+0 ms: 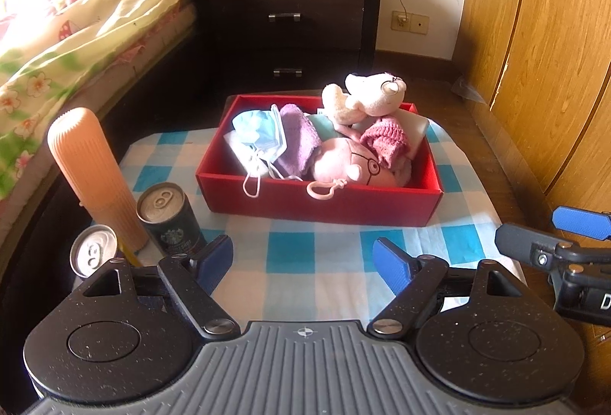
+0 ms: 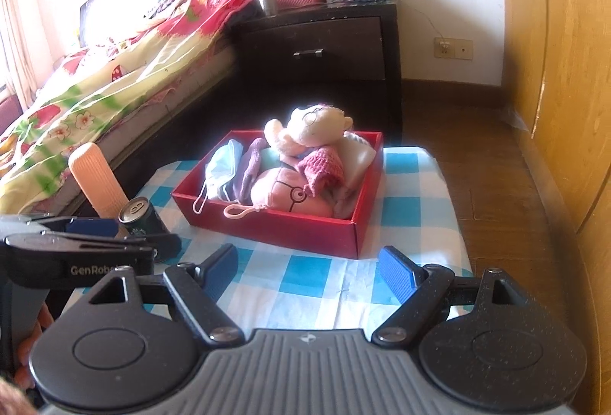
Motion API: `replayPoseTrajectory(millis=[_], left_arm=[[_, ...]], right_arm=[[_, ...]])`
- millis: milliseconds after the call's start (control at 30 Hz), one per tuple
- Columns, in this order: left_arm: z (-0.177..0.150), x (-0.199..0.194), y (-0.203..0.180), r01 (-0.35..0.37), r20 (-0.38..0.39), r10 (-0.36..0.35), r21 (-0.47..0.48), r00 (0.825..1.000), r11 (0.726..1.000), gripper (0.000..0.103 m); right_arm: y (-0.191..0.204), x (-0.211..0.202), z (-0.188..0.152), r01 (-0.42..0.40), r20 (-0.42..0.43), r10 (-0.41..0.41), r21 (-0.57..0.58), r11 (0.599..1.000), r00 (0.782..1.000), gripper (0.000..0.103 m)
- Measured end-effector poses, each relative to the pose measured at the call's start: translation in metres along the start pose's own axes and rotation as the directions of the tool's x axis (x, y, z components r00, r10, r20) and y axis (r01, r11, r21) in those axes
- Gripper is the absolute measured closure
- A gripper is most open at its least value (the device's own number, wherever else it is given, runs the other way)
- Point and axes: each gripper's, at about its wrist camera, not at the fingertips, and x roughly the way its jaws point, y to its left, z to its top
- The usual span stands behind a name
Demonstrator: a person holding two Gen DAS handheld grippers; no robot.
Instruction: Organize soft objects
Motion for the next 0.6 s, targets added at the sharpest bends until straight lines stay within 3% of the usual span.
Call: replayPoseTrajectory(millis=[600], left_arm=[[-0.0037, -0.0024, -0.0062, 0.055, 0.008, -0.055, -0.065, 0.998, 0.996, 0.024]], right_arm=[[0.0029, 0.0063, -0.0017, 0.060, 0.036, -0.061, 0.021, 0.998, 0.998, 0.043]])
